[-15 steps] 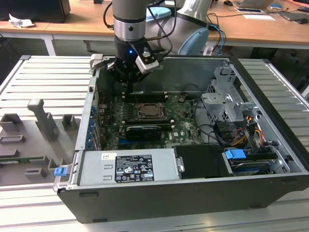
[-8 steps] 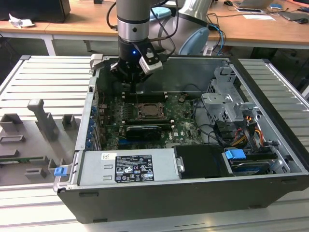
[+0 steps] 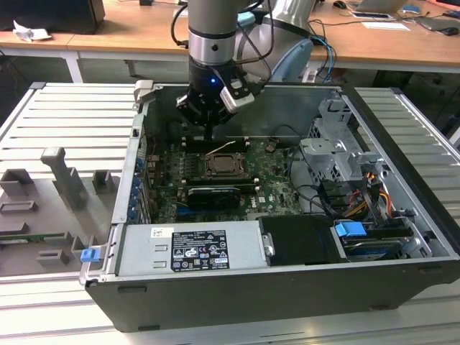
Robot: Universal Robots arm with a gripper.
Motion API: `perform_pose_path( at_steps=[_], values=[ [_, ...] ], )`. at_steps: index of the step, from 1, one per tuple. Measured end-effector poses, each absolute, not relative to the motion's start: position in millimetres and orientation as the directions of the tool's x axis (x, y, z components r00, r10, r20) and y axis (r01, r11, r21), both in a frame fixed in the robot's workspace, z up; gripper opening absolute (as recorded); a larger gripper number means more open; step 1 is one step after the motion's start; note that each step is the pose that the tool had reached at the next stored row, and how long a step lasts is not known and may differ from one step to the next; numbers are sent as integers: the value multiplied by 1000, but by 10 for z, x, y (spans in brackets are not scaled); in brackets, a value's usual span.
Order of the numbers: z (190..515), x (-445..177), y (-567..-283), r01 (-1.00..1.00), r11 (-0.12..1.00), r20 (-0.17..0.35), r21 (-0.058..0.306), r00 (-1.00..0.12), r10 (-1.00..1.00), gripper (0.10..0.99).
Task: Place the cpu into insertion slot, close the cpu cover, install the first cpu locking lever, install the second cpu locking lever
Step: 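Install the first cpu locking lever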
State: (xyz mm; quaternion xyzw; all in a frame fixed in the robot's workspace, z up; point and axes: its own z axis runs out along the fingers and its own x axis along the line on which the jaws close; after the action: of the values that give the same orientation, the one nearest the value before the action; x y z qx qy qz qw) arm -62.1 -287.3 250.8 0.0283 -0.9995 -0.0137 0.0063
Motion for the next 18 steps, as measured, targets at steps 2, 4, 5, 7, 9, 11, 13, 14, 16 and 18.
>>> perform_pose_path(
  at_steps=[2, 4, 5, 7, 9, 11, 13, 14, 16, 18],
  values=[
    [2479, -558, -2873, -56, 998, 12, 28, -998, -57, 106],
    [2466, -533, -2875, -56, 997, 11, 44, -998, -57, 106],
    [2461, -527, -2881, -55, 996, 10, 65, -998, -55, 106],
    [2448, -520, -2888, -51, 995, 9, 84, -999, -52, 106],
    [2405, -497, -2889, -50, 995, 9, 84, -999, -51, 106],
    [2346, -465, -2889, -50, 995, 9, 84, -999, -51, 106],
    [2333, -459, -2889, -51, 995, 8, 87, -999, -51, 106],
    [2329, -452, -2890, -50, 995, 8, 91, -999, -51, 106],
    [2307, -434, -2889, -50, 994, 8, 95, -999, -51, 106],
    [2288, -412, -2887, -50, 994, 8, 95, -999, -51, 106]
  ],
)
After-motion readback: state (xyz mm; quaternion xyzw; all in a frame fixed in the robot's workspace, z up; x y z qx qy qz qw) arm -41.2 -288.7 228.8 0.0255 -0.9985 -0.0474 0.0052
